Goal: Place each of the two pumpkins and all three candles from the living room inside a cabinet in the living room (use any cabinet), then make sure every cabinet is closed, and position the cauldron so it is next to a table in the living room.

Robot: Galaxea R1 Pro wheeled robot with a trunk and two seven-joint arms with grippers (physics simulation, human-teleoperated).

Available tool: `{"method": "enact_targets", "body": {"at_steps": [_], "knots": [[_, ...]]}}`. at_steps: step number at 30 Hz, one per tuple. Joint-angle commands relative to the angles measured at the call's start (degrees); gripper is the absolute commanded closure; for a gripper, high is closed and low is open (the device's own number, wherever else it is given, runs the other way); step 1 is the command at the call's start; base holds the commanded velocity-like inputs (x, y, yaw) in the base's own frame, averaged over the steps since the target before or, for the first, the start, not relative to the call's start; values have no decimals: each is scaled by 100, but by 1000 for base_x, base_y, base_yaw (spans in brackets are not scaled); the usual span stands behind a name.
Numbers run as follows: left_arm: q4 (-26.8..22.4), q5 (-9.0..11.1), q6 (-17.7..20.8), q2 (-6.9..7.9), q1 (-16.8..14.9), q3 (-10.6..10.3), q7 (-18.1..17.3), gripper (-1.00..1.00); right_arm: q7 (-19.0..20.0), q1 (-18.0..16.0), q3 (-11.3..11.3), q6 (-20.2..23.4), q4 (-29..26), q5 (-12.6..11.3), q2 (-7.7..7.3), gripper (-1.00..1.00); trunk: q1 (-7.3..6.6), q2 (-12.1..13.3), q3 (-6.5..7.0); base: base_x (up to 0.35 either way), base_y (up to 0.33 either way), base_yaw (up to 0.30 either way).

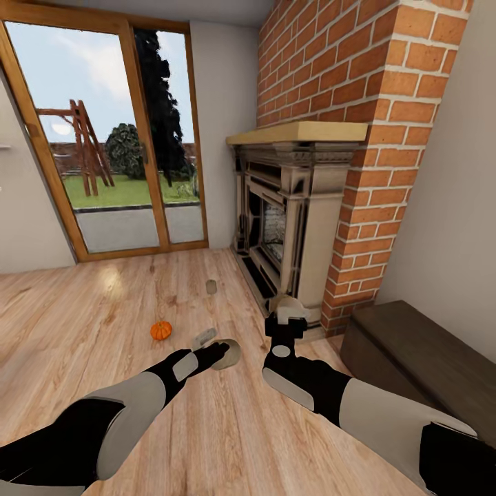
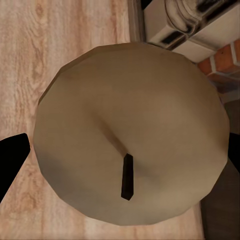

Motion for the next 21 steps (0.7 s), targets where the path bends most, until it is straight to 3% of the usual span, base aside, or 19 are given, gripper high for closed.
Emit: {"method": "enact_targets", "body": {"at_steps": [1,21], "knots": [[-2,46,21,1,-3,-46,-3,100,-23,-11,31,-39,-9,-57,-5,100,-23,39,12,0,0,0],[-2,46,21,-9,-3,-49,-7,100,-23,-11,31,-39,-9,-57,1,100,-462,841,371,0,0,0]]}}
